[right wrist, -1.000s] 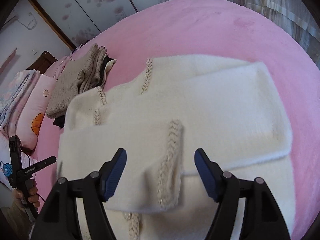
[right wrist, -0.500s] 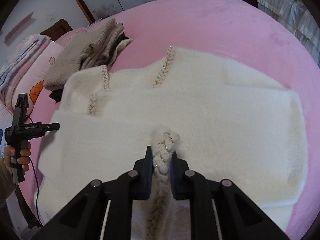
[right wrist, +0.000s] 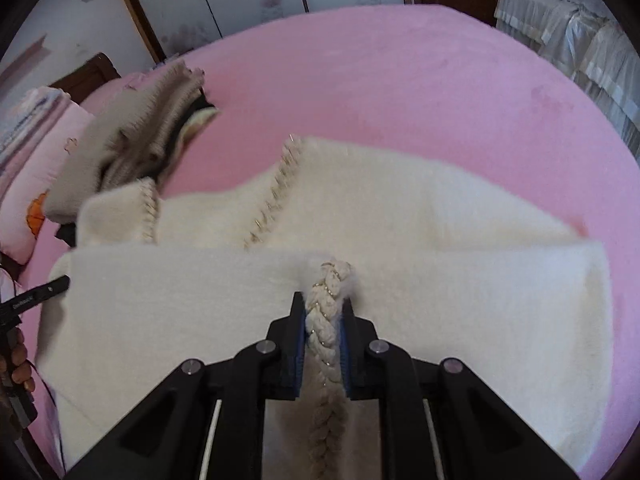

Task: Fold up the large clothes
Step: 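Lay the lifted side over the folded sleeves with the right tool, then move both tools to the cardigan hem, open, then grasp the braided hem corners with both tools and lift, then fold the hem up toward the collar with both tools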

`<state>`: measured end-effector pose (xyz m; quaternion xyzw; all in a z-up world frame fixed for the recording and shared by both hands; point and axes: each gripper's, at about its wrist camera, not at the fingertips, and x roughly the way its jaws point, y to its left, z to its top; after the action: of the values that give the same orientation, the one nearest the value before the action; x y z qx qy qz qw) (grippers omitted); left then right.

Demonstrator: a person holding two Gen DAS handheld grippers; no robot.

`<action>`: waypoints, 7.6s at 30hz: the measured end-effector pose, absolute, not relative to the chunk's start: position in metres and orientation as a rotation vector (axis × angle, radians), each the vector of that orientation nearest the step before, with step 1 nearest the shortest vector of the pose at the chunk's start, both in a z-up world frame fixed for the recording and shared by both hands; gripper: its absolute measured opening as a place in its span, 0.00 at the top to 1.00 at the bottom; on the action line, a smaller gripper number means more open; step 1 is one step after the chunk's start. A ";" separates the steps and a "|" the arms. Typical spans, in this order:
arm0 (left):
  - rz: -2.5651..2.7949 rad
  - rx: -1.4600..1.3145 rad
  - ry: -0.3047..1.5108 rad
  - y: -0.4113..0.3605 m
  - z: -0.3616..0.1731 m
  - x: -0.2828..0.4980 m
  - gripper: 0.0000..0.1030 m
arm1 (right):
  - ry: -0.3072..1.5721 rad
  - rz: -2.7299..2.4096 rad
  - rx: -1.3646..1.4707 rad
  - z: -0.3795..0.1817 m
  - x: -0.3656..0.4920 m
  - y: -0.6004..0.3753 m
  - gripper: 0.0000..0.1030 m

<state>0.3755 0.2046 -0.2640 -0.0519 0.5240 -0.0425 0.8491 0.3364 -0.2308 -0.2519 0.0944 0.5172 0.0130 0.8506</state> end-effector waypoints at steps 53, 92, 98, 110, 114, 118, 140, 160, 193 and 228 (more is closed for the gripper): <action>-0.045 0.076 1.102 0.114 -0.213 0.268 0.52 | 1.036 -0.037 0.123 -0.179 0.228 -0.196 0.92; 0.105 -0.165 1.066 0.220 -0.003 0.041 0.43 | 0.830 0.037 0.189 0.029 0.058 -0.230 0.70; 0.044 -0.129 1.163 0.228 -0.066 0.019 0.43 | 0.860 -0.036 0.198 0.002 0.014 -0.222 0.56; -0.031 -0.147 1.328 0.239 -0.215 -0.017 0.43 | 1.069 -0.155 0.212 -0.139 -0.064 -0.249 0.52; -0.019 -0.156 1.342 0.243 -0.251 -0.025 0.43 | 1.141 -0.192 0.222 -0.188 -0.086 -0.271 0.52; -0.033 -0.168 1.324 0.243 -0.272 -0.036 0.43 | 1.170 -0.213 0.269 -0.215 -0.103 -0.293 0.52; -0.077 -0.285 1.268 0.273 -0.298 -0.057 0.25 | 1.208 0.061 0.293 -0.267 -0.105 -0.332 0.77; -0.208 -0.214 1.280 0.244 -0.268 -0.052 0.93 | 1.160 0.159 0.255 -0.226 -0.104 -0.320 0.91; -0.180 -0.583 1.150 0.222 -0.219 0.312 0.63 | 0.849 -0.139 0.400 -0.169 0.199 -0.368 0.39; -0.269 0.256 0.945 0.153 -0.227 0.324 0.93 | 1.023 -0.076 0.103 -0.225 0.273 -0.346 0.88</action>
<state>0.3239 0.1534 -0.2274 0.1226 0.4525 -0.1289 0.8739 0.2729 -0.3460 -0.2251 0.0492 0.4891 -0.0365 0.8701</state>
